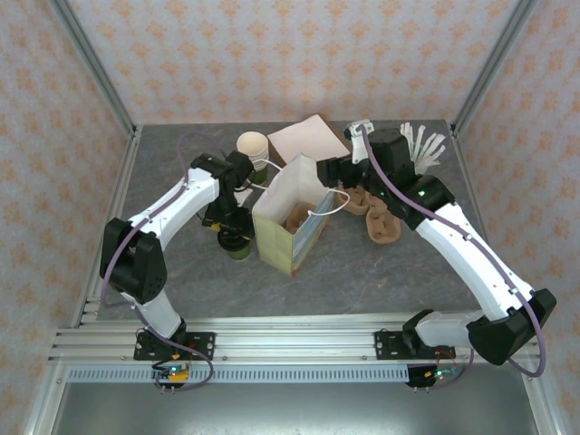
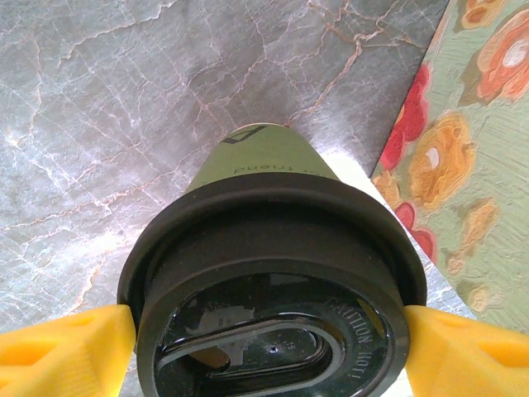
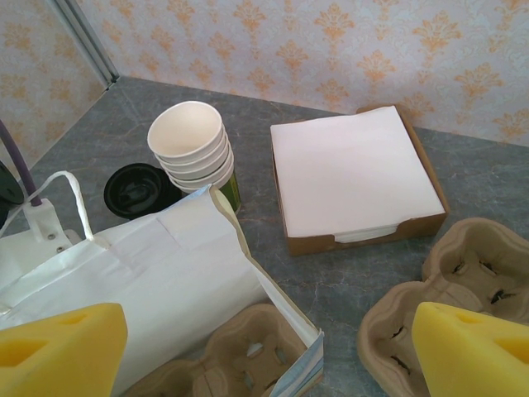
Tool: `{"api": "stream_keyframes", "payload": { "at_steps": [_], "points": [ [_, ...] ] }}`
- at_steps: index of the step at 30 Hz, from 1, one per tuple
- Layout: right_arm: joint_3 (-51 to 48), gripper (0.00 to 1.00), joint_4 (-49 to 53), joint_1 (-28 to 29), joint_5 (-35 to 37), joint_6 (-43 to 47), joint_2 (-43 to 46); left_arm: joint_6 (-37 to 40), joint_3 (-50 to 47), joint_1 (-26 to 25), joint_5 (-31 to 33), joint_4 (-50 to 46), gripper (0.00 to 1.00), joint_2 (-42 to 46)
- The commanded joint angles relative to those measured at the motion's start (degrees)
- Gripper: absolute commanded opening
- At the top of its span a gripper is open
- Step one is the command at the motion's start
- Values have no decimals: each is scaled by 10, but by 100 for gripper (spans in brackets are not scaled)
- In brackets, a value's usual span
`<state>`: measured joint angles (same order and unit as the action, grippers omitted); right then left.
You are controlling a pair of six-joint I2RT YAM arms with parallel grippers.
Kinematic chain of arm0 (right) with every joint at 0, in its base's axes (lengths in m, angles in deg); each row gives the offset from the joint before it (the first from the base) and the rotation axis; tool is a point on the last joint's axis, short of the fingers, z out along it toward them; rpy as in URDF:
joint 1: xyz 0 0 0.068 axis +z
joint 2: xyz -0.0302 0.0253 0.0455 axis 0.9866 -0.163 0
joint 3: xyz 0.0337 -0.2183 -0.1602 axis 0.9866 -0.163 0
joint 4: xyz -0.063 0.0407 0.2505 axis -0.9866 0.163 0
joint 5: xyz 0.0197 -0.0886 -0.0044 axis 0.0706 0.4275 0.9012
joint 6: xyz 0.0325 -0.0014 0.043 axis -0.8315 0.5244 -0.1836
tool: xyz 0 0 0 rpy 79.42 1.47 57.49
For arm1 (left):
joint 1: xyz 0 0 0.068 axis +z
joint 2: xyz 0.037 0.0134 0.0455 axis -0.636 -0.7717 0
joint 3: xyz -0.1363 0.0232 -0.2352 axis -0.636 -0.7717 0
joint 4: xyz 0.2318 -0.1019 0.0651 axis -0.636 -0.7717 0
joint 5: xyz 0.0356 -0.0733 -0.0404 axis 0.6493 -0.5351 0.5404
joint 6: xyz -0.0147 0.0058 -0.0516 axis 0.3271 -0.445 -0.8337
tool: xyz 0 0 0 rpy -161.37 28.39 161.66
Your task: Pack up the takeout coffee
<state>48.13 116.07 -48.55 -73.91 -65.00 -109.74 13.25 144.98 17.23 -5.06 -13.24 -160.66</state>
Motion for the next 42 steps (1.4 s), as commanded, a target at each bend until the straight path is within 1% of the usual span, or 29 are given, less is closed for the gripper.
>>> {"api": "stream_keyframes", "payload": {
  "at_steps": [1, 5, 9, 13, 19, 24, 29, 31, 32, 33, 35, 37, 38, 39, 41, 42],
  "points": [
    [-2, 90, -8, -1, 3, -9, -4, 14, -7, -9, 6, -17, 83, -16],
    [0, 90, -7, -2, 3, -9, -4, 14, -7, -10, 10, -16, 82, -16],
    [-1, 90, -7, -1, 3, -9, -5, 13, -3, -11, 10, -17, 77, -17],
    [-1, 90, -6, 0, 2, -10, -5, 14, -1, -11, 9, -21, 70, -16],
    [0, 90, -5, 0, 3, -11, -5, 18, 18, -11, 25, -42, 66, -3],
    [4, 90, 7, -2, 25, -22, -5, 21, 47, -7, 79, -86, 65, 27],
    [20, 90, 50, -7, 93, -54, -22, 3, 71, 21, 140, -129, 65, 101],
    [26, 90, 65, -20, 100, -71, -30, -1, 93, 34, 161, -146, 64, 137],
    [29, 90, 67, -29, 87, -77, -33, -2, 109, 37, 168, -158, 64, 148],
    [33, 89, 69, -41, 60, -80, -37, -3, 132, 39, 173, -171, 63, 158],
    [51, 88, 76, -60, -10, -79, -53, -2, 191, 39, 162, -197, 62, 167],
    [80, 86, 94, -62, -69, -61, -78, -5, 252, 31, 152, -213, 60, 170],
    [92, 86, 104, -62, -90, -55, -90, -8, 271, 26, 152, -211, 59, 173],
    [101, 86, 109, -62, -107, -50, -102, -8, 285, 20, 136, -204, 59, 178],
    [112, 85, 115, -63, -119, -48, -124, -10, 305, 9, 104, -192, 58, 183],
    [120, 85, 120, -63, -125, -48, -136, -12, 320, 3, 98, -189, 58, 183]
  ]
}}
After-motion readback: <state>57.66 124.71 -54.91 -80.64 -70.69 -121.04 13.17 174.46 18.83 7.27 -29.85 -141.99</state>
